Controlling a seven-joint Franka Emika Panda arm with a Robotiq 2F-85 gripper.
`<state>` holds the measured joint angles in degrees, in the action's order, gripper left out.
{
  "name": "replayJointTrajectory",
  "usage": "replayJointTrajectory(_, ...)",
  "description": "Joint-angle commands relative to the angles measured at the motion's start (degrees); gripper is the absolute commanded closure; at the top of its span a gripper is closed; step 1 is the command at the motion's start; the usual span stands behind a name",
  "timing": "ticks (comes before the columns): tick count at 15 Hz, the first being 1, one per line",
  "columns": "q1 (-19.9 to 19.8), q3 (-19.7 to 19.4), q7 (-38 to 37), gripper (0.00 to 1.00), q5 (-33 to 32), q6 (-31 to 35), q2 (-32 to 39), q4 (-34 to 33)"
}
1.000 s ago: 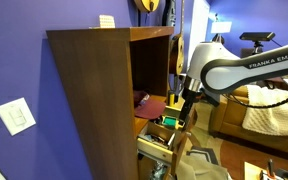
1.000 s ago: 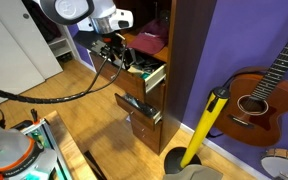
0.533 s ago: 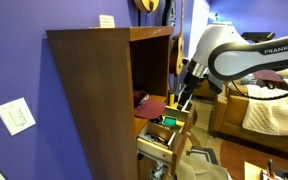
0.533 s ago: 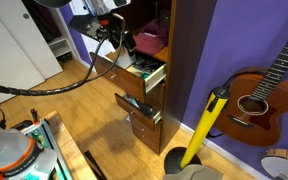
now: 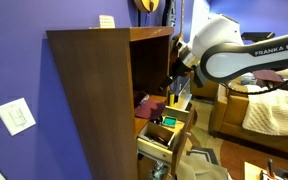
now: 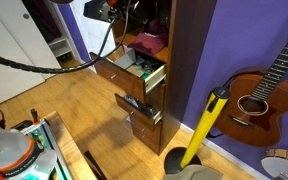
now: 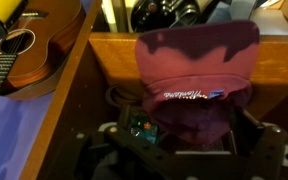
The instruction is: Open the drawer and put the cap into it
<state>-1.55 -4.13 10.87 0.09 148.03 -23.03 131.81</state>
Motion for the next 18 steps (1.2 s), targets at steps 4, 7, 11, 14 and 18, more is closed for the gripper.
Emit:
replayJointTrajectory(4,1.0,0.9,-3.5,0.0,0.7,7.7,8.8,-3.1)
replayJointTrajectory(7,1.8,1.1,-3.8,0.0,2.0,10.1,11.9,-4.1)
replayJointTrajectory(11,2.7,1.7,-3.7,0.0,3.4,9.8,15.0,-5.2)
replayJointTrajectory(14,2.3,2.1,-3.7,0.0,2.1,6.5,16.1,-5.3)
replayJointTrajectory(18,1.8,2.2,-3.2,0.0,0.2,0.4,16.3,-5.1)
